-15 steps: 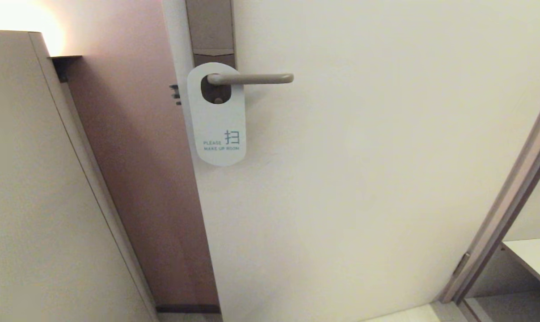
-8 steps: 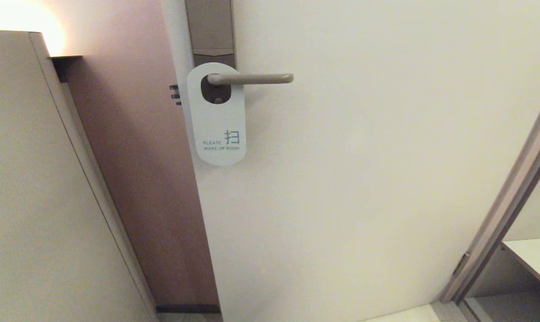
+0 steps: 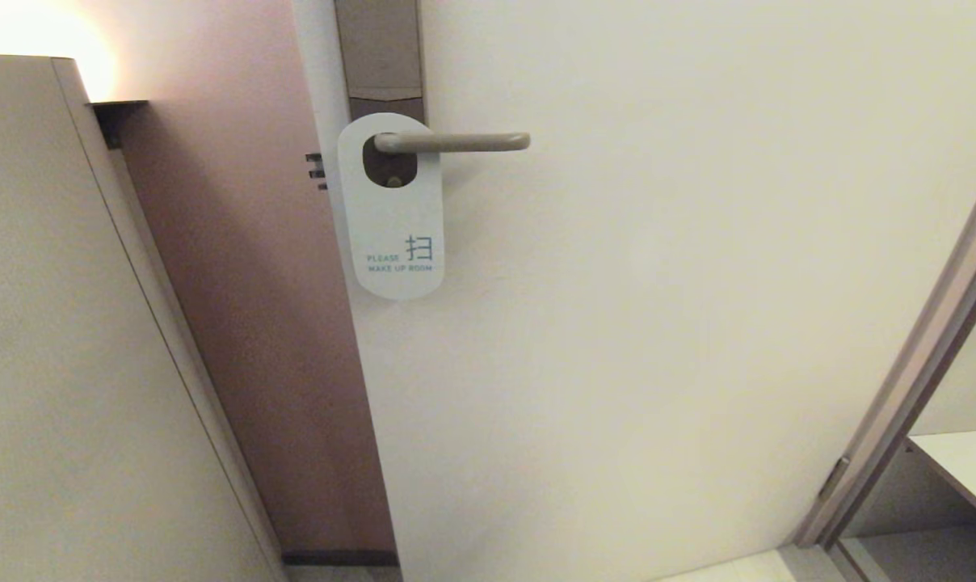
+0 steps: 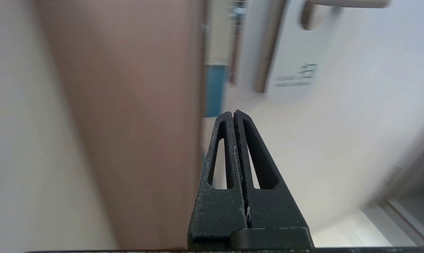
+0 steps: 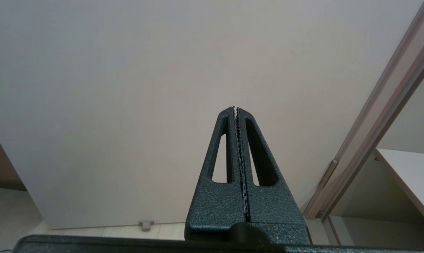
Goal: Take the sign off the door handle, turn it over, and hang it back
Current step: Take down the sign
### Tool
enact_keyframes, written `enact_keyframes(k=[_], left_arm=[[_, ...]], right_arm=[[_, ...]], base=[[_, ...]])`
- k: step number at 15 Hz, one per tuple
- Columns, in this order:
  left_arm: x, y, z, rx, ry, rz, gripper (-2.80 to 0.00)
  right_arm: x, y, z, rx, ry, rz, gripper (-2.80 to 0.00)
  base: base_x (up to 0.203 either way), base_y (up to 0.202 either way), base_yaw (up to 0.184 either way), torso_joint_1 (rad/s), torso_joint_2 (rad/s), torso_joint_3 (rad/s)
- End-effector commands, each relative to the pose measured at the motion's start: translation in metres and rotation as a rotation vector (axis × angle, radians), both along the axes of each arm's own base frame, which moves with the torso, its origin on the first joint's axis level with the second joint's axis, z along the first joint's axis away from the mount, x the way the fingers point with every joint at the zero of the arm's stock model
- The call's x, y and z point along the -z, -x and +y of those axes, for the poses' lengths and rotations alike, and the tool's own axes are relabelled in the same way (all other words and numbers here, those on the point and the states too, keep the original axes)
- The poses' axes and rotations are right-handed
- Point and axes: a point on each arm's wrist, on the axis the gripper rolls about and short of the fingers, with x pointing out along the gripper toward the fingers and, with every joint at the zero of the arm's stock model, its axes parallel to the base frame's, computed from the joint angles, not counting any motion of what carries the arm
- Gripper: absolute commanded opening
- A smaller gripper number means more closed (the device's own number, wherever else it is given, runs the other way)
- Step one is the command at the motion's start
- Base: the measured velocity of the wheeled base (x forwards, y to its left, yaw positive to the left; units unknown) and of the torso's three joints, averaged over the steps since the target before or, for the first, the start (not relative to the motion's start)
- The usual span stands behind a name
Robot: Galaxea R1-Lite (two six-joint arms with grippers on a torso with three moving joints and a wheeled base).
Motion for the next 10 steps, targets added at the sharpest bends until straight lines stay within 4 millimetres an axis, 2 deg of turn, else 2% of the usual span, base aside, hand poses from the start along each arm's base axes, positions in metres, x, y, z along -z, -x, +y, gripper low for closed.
enact_keyframes(k=[1,5,10], left_arm=[[0.003,-0.032,-0.002,0.064,-0.001,0.077,-2.80],[0.006,-0.064,-0.007,0.231,0.007,0.140,-2.80],[0.021,-0.131,-0.011,0.340,0.017,0.132,-2.80]], right_arm=[[0.000,0.000,0.000,-0.001,0.001,0.001,-2.80],[0.000,0.000,0.000,-0.001,0.001,0.000,-2.80],[0.000,0.000,0.000,-0.001,0.001,0.000,-2.80]], base=[[0.000,0.000,0.000,0.000,0.00,0.000],[0.000,0.000,0.000,0.000,0.00,0.000],[0.000,0.000,0.000,0.000,0.00,0.000]])
